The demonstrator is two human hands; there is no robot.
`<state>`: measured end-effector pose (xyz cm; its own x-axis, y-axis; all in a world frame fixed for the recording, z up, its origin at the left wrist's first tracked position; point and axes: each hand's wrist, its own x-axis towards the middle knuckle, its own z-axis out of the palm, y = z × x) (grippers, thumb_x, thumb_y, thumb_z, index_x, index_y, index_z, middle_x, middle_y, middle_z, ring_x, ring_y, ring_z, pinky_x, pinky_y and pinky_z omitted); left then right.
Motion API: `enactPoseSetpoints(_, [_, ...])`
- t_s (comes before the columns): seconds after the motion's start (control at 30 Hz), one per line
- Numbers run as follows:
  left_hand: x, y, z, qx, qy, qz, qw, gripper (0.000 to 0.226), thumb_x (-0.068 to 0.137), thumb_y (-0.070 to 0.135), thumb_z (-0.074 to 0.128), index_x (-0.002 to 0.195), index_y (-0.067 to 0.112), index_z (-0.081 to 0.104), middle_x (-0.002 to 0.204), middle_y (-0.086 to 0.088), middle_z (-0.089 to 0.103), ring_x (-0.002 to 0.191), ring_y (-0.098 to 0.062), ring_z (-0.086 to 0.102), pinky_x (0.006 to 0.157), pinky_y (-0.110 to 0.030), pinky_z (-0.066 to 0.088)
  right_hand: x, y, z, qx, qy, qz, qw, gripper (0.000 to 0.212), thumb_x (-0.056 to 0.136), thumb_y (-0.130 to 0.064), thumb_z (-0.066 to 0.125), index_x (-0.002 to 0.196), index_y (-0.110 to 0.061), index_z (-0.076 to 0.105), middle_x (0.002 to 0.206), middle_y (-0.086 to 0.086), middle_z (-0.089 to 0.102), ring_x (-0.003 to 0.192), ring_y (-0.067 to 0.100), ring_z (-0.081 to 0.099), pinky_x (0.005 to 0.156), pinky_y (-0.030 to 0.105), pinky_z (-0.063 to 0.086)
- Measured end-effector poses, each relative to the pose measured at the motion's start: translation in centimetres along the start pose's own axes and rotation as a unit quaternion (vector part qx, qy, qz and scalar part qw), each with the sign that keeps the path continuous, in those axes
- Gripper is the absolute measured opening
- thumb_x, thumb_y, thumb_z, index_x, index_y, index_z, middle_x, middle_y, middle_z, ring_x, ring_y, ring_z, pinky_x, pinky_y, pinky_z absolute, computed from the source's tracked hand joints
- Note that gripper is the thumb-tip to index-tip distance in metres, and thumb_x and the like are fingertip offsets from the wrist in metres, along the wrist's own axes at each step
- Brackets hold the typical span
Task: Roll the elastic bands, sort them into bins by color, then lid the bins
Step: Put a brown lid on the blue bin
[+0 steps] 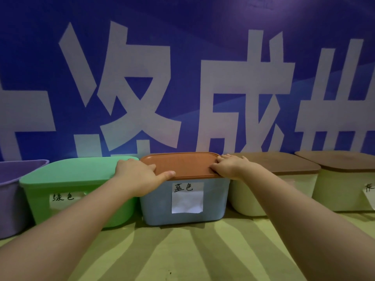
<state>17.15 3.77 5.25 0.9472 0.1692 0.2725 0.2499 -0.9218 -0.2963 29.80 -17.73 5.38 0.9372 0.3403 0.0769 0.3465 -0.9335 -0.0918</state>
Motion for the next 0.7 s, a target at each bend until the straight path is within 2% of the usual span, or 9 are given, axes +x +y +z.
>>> enactPoseSetpoints(0.13, [0.5, 0.5, -0.7, 0.03, 0.019, 0.003, 0.999, 0.097, 0.068, 0.076, -0.012, 0.102, 0.024, 0.062, 0.082, 0.003, 0.057, 0.085, -0.016, 0.057, 0.073, -0.03, 0.042, 0.4, -0.3, -0.3, -0.025, 0.003, 0.011, 1.0, 0.059, 0.092, -0.059, 0.028, 0.138, -0.024, 0.039, 0.136, 0.005, 0.049, 0.127, 0.028, 0.042, 0.108, 0.048, 0.029])
enactPoseSetpoints(0.23, [1.5, 0.9, -0.9, 0.047, 0.025, -0.028, 0.998, 0.093, 0.072, 0.077, -0.007, 0.091, 0.022, 0.065, 0.073, 0.002, 0.054, 0.077, -0.017, 0.053, 0.07, -0.032, 0.039, 0.4, -0.6, -0.6, -0.046, 0.01, 0.008, 0.999, 0.062, 0.09, -0.063, 0.028, 0.135, -0.023, 0.046, 0.125, 0.005, 0.055, 0.117, 0.027, 0.049, 0.101, 0.042, 0.038])
enactPoseSetpoints(0.3, [2.6, 0.9, -0.3, 0.02, 0.011, -0.051, 0.998, 0.09, 0.076, 0.079, -0.001, 0.106, 0.024, 0.063, 0.086, -0.001, 0.058, 0.088, -0.02, 0.054, 0.074, -0.032, 0.041, 0.4, -0.7, -0.5, -0.046, 0.019, 0.002, 0.999, 0.062, 0.09, -0.063, 0.028, 0.131, -0.022, 0.05, 0.112, 0.004, 0.058, 0.11, 0.026, 0.052, 0.094, 0.038, 0.042])
enactPoseSetpoints(0.33, [3.1, 0.9, 0.3, -0.014, -0.006, -0.053, 0.998, 0.093, 0.072, 0.082, -0.002, 0.118, 0.027, 0.058, 0.104, -0.003, 0.06, 0.1, -0.023, 0.053, 0.08, -0.034, 0.044, 0.3, -0.6, -0.5, -0.045, 0.023, 0.001, 0.999, 0.061, 0.09, -0.063, 0.029, 0.129, -0.022, 0.051, 0.105, 0.003, 0.057, 0.106, 0.025, 0.053, 0.091, 0.037, 0.043])
enactPoseSetpoints(0.4, [3.7, 1.0, 1.2, -0.089, -0.05, -0.032, 0.994, 0.099, 0.065, 0.086, -0.005, 0.138, 0.034, 0.037, 0.139, -0.006, 0.044, 0.124, -0.03, 0.041, 0.097, -0.045, 0.04, 0.2, -0.5, -0.7, -0.047, 0.018, 0.005, 0.999, 0.06, 0.09, -0.062, 0.03, 0.127, -0.021, 0.052, 0.1, 0.003, 0.055, 0.104, 0.025, 0.054, 0.09, 0.037, 0.043])
enactPoseSetpoints(0.43, [3.7, 1.1, 1.4, -0.113, -0.068, -0.026, 0.991, 0.094, 0.069, 0.084, -0.002, 0.143, 0.034, 0.028, 0.147, -0.007, 0.034, 0.132, -0.031, 0.033, 0.104, -0.048, 0.035, 0.2, -0.6, -0.8, -0.052, 0.013, 0.009, 0.999, 0.06, 0.089, -0.062, 0.031, 0.127, -0.02, 0.052, 0.1, 0.003, 0.055, 0.104, 0.025, 0.054, 0.09, 0.037, 0.043])
enactPoseSetpoints(0.5, [3.7, 1.2, 1.1, -0.122, -0.09, -0.013, 0.988, 0.086, 0.077, 0.079, 0.004, 0.146, 0.031, 0.02, 0.153, -0.006, 0.024, 0.138, -0.03, 0.024, 0.11, -0.048, 0.028, 0.2, -0.6, -0.8, -0.047, 0.006, 0.017, 0.999, 0.06, 0.088, -0.062, 0.032, 0.125, -0.02, 0.053, 0.099, 0.004, 0.056, 0.102, 0.025, 0.054, 0.09, 0.037, 0.043])
enactPoseSetpoints(0.6, [3.4, 0.9, 0.3, -0.118, -0.127, 0.002, 0.985, 0.091, 0.073, 0.082, 0.004, 0.147, 0.031, 0.016, 0.155, -0.003, 0.017, 0.141, -0.027, 0.018, 0.112, -0.047, 0.023, -0.1, -0.5, -1.1, -0.043, 0.013, 0.018, 0.999, 0.058, 0.087, -0.063, 0.035, 0.119, -0.021, 0.056, 0.09, 0.001, 0.054, 0.095, 0.023, 0.052, 0.086, 0.035, 0.043])
enactPoseSetpoints(0.7, [3.0, 0.7, -0.2, -0.12, -0.147, 0.013, 0.982, 0.087, 0.075, 0.081, 0.007, 0.147, 0.032, 0.015, 0.156, -0.003, 0.015, 0.142, -0.026, 0.017, 0.112, -0.047, 0.022, -0.9, -0.6, -1.6, -0.071, 0.041, 0.011, 0.997, 0.048, 0.087, -0.06, 0.038, 0.1, -0.019, 0.059, 0.079, -0.002, 0.052, 0.089, 0.021, 0.053, 0.077, 0.032, 0.041])
